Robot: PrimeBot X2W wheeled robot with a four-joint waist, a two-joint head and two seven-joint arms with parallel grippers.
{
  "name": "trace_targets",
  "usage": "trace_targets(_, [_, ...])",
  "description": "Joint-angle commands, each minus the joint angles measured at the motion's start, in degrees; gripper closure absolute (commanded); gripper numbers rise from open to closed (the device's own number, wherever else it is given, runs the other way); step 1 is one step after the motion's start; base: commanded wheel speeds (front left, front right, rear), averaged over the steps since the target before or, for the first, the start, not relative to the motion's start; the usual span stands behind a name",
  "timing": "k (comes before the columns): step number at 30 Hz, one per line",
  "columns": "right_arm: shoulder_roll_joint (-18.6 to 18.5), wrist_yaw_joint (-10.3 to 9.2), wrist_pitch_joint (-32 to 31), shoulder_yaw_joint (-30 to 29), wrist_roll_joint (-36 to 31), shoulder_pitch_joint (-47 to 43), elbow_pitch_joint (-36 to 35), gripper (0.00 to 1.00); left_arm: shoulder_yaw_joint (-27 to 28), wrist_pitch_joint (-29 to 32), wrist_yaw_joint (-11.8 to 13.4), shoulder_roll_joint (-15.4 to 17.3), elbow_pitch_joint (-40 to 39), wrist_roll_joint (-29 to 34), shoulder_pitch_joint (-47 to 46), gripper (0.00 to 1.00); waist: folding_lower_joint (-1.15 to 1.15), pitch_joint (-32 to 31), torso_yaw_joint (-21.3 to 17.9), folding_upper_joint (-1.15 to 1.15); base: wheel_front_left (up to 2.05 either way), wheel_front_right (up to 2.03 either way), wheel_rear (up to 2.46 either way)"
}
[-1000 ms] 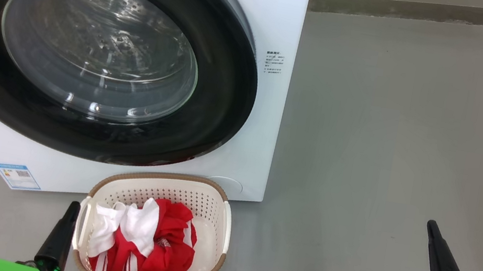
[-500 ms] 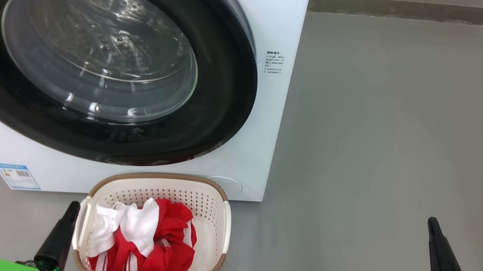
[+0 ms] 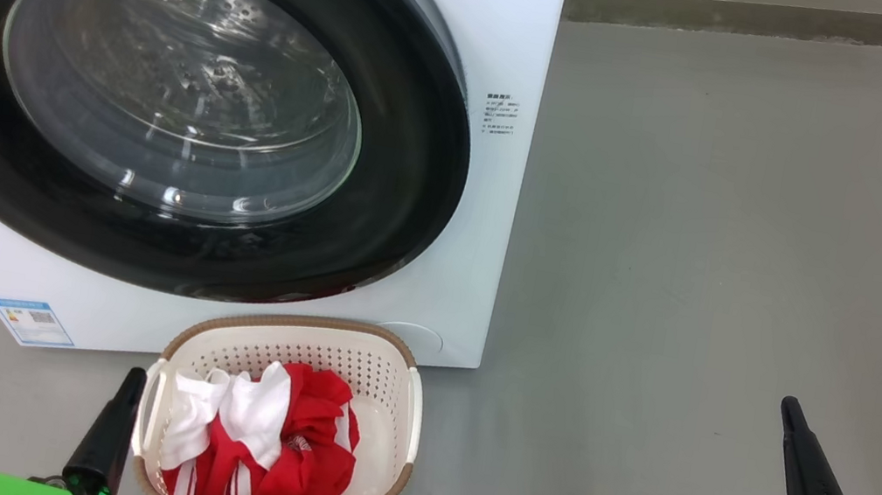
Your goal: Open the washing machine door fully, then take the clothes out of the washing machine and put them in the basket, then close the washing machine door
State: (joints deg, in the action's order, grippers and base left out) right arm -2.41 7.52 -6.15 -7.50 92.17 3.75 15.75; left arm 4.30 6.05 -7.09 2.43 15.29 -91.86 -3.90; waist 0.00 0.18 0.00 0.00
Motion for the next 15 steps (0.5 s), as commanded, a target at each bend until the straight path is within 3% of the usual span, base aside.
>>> trace_targets(1, [-0.5,-0.03,-0.4,0.9,0.0,2.4,-1.7,1.0,2.1,0.3,-0.4,0.6,-1.3,-0.4,-2.3,1.0,0.0,0.0,0.0,0.0,0.0,0.0,0.0])
trace_targets(15, [-0.5,-0.03,-0.4,1.0,0.0,2.4,-1.7,1.0,2.1,0.4,-0.4,0.5,-1.3,-0.4,-2.3,1.0,0.0,0.0,0.0,0.0,0.0,0.0,0.0])
